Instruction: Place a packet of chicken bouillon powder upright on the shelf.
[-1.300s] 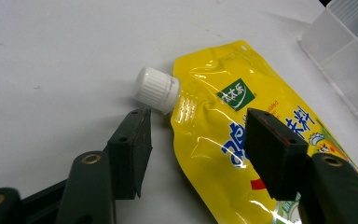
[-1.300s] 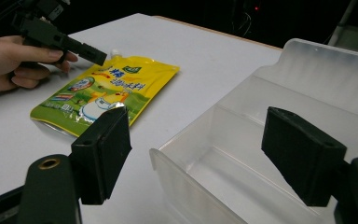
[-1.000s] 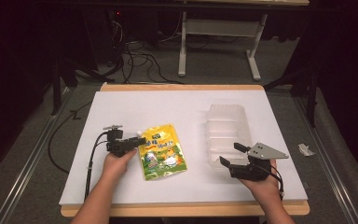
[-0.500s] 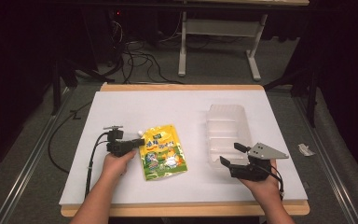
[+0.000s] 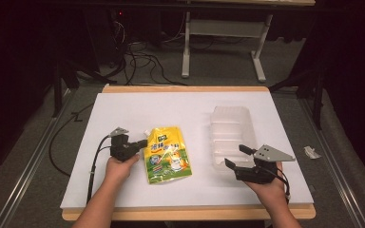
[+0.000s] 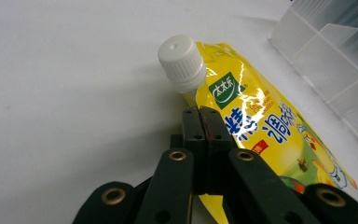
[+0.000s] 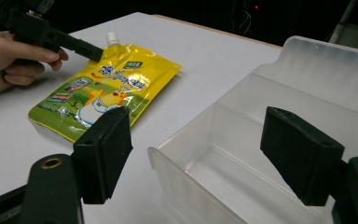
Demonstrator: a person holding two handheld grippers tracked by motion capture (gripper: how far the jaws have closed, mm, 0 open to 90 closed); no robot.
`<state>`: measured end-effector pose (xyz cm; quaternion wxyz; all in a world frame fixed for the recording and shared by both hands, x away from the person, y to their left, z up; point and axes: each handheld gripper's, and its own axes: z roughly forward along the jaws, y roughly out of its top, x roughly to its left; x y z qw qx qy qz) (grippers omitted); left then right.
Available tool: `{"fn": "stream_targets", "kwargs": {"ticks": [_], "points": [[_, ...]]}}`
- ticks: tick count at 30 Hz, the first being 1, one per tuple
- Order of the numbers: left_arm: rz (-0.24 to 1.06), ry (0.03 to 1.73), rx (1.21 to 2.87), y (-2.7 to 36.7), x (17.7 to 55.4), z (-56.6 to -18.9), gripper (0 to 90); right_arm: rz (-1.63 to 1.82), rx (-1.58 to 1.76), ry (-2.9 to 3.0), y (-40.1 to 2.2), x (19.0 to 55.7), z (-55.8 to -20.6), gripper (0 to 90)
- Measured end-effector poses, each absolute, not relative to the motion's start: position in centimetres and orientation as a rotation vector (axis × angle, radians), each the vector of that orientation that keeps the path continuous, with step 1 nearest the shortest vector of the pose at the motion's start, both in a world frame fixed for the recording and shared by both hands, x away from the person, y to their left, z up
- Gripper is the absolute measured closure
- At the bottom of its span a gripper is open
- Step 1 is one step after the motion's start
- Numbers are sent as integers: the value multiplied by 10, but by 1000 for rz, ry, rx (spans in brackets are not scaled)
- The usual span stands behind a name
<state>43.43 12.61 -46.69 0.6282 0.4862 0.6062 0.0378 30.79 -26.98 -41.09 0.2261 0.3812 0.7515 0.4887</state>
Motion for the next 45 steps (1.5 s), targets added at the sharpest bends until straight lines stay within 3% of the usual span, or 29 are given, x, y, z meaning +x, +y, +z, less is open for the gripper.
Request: {"fn": "stream_targets", "kwargs": {"ticks": [24,45], "points": [[207,1062,1122,115,373,-406,900,1394,1011,2101,-264,306,-409,287],[220,903,1141,113,332,-393,900,1402,975,2132,-248,305,-410,231]]}}
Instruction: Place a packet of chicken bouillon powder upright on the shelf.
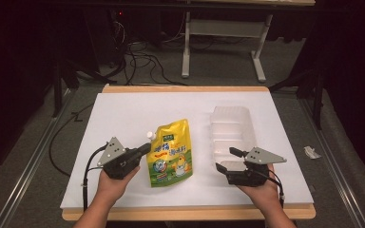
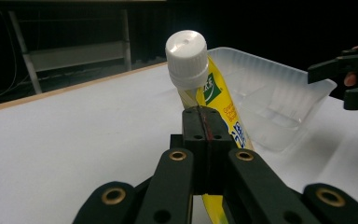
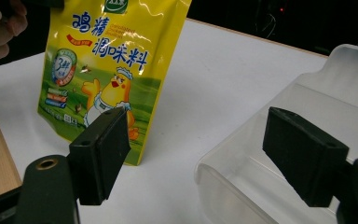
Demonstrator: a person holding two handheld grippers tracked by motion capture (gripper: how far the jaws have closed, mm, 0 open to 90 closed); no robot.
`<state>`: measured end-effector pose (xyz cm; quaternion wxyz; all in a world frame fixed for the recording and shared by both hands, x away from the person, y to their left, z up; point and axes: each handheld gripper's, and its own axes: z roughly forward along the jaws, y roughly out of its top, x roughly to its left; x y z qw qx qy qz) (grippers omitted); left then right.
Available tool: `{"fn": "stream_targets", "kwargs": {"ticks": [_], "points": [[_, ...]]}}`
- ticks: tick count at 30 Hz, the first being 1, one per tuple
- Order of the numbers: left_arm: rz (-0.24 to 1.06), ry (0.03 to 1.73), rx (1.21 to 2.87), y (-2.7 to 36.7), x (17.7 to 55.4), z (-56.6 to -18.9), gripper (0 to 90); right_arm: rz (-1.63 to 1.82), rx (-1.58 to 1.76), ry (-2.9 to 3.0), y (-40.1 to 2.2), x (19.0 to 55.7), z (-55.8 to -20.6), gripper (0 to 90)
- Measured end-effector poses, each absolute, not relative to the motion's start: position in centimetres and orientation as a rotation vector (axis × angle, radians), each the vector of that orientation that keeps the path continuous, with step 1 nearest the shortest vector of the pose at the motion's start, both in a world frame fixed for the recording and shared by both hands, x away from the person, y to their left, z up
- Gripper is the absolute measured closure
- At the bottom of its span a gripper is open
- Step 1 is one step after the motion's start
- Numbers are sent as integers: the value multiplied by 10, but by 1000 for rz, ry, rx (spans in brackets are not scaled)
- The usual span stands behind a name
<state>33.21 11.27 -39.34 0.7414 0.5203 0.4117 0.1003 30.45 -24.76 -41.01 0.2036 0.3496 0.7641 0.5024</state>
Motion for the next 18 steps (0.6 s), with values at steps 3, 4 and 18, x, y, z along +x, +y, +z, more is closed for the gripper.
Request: {"fn": "stream_targets", "kwargs": {"ticks": [3,4,18], "points": [[216,880,1142,112,326,-392,900,1410,977,2135,-244,304,-410,226],[215,871,1144,112,324,-392,900,1407,976,2136,-243,304,-410,224],[187,828,1156,117,305,-393,900,1446,982,2177,-217,313,-402,153]]}}
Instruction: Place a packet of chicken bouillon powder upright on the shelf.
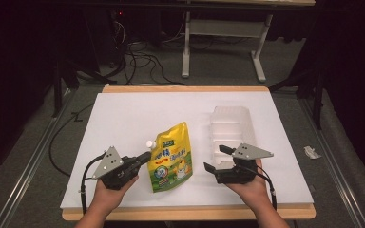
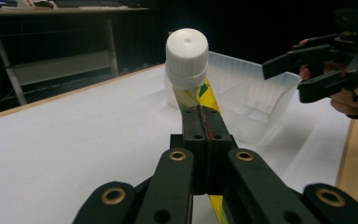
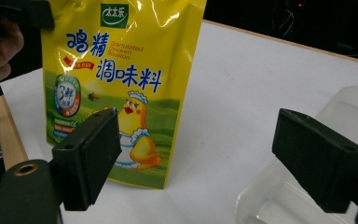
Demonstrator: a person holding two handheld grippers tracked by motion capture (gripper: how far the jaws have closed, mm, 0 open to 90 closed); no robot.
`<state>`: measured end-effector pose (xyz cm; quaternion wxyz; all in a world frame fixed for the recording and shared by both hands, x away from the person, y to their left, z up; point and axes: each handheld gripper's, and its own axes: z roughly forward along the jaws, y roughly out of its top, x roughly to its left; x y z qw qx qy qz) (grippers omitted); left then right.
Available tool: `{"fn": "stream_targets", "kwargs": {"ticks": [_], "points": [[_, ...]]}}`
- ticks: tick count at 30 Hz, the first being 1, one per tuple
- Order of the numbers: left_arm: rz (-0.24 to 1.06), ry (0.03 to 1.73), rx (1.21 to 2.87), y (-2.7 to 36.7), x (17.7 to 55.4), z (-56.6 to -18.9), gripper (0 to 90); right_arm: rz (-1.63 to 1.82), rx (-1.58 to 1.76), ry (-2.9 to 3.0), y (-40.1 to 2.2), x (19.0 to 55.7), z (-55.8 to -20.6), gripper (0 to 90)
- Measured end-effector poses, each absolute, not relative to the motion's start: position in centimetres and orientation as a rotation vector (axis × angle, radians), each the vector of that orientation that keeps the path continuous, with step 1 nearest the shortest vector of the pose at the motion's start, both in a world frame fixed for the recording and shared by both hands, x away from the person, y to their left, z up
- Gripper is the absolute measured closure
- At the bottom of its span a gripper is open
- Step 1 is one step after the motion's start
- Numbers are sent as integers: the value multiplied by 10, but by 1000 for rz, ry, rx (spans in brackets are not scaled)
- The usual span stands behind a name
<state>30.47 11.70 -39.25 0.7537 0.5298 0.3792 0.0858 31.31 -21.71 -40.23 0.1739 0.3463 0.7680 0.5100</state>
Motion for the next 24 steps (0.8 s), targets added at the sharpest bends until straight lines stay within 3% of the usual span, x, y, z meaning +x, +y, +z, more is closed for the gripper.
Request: {"fn": "stream_targets", "kwargs": {"ticks": [11,24], "points": [[158,801,1154,114,301,-390,900,1515,969,2269,-181,339,-399,98],[141,768,1159,113,297,-388,900,1588,952,2302,-163,360,-400,141]]}}
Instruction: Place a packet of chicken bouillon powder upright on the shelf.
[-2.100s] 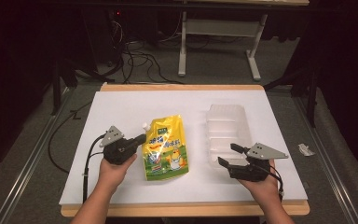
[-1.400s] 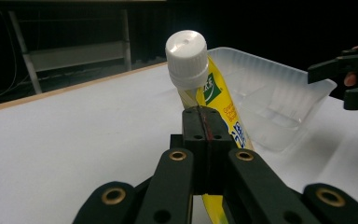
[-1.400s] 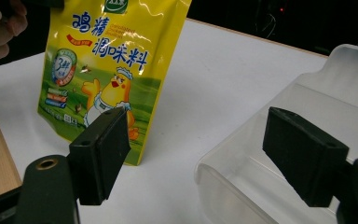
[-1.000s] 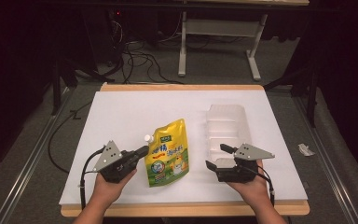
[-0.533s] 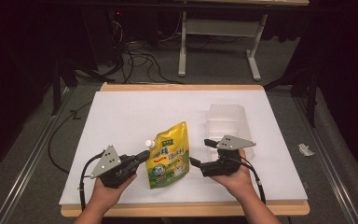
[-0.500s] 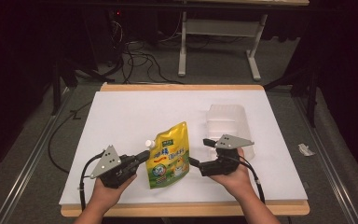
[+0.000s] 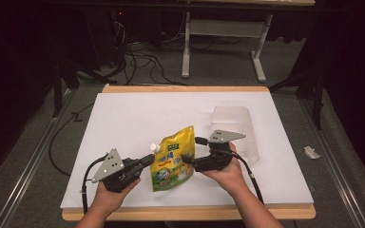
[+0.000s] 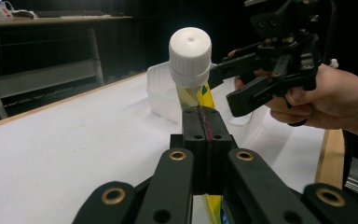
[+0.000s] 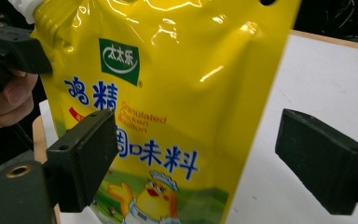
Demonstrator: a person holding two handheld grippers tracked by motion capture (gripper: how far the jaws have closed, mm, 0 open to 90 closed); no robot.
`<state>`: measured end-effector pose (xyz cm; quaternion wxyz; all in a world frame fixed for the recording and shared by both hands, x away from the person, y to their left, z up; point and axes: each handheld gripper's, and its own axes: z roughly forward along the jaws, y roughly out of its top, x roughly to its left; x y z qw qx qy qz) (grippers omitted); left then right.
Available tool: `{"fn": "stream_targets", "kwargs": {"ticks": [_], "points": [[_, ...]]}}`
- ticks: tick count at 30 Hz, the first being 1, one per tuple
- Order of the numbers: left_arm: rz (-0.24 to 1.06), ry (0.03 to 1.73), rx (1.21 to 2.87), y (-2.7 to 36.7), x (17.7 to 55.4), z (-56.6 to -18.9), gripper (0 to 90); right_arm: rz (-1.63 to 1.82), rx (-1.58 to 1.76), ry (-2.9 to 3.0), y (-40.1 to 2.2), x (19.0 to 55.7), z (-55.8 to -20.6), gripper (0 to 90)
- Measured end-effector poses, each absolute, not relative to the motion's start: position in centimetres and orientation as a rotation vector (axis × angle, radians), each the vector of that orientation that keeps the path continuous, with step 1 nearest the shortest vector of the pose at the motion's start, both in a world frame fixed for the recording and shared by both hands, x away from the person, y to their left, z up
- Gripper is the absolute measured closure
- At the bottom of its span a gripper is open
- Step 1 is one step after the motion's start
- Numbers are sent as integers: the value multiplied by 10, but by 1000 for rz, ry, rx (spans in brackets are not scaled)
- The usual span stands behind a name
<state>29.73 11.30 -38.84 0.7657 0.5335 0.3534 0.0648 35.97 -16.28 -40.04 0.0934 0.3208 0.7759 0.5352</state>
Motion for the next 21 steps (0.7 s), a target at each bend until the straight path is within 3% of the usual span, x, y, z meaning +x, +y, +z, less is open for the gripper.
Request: {"fn": "stream_targets", "kwargs": {"ticks": [7,21], "points": [[142,764,1164,113,297,-388,900,1587,915,2306,-157,358,-399,252],[159,828,1148,118,306,-392,900,1592,867,2285,-167,338,-396,362]]}}
